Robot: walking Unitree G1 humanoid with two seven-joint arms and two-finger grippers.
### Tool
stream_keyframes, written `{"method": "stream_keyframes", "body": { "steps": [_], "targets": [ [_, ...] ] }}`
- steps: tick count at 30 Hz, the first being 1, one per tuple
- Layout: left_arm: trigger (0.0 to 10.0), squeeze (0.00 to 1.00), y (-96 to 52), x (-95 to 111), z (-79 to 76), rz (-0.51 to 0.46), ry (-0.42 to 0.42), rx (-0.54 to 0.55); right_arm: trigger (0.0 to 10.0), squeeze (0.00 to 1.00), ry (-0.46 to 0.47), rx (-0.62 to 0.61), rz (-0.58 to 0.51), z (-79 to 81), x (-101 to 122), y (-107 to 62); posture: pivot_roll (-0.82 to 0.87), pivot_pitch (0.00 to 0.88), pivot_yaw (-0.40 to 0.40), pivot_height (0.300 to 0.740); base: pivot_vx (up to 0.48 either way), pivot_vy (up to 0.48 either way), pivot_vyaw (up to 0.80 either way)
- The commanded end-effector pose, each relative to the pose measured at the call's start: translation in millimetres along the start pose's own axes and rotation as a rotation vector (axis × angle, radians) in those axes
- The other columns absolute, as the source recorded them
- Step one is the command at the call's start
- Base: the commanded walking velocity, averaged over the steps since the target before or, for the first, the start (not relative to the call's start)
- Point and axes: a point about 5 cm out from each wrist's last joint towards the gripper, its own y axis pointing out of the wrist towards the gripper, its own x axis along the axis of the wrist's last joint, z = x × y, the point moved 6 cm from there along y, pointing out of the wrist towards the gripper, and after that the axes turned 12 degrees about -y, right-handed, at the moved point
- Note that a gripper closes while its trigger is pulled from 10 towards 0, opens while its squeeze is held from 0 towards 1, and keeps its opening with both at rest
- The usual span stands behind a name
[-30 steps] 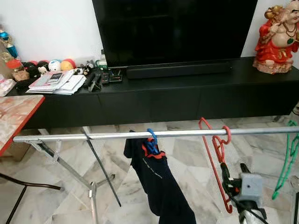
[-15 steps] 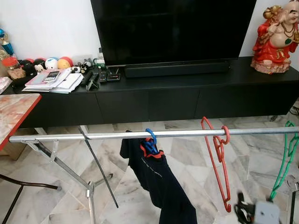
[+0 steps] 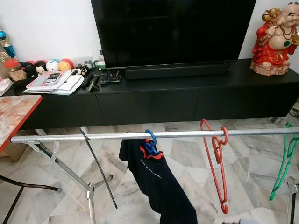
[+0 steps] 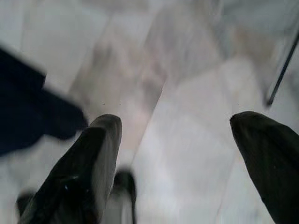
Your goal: Hang hanger
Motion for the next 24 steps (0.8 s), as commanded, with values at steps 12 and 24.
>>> {"method": "stream_keyframes", "body": {
  "steps": [12,24],
  "targets": [
    [10.0,0.0,-0.8,-6.4,5.4,0.026,0.004,0.024,10.0,0.0,-0.064,0.147,0.005,31.1,9.1,4.6,-0.01,0.03,0.06,0.74,0.0,0.0,0.0],
    [10.0,0.0,-0.9,-5.7,6.3,0.011,-0.063,0.032,10.0,0.0,-0.05,0.178,0.023,32.7,4.0,3.7,0.0,0.037,0.062,0.74,0.0,0.0,0.0]
  ]
}}
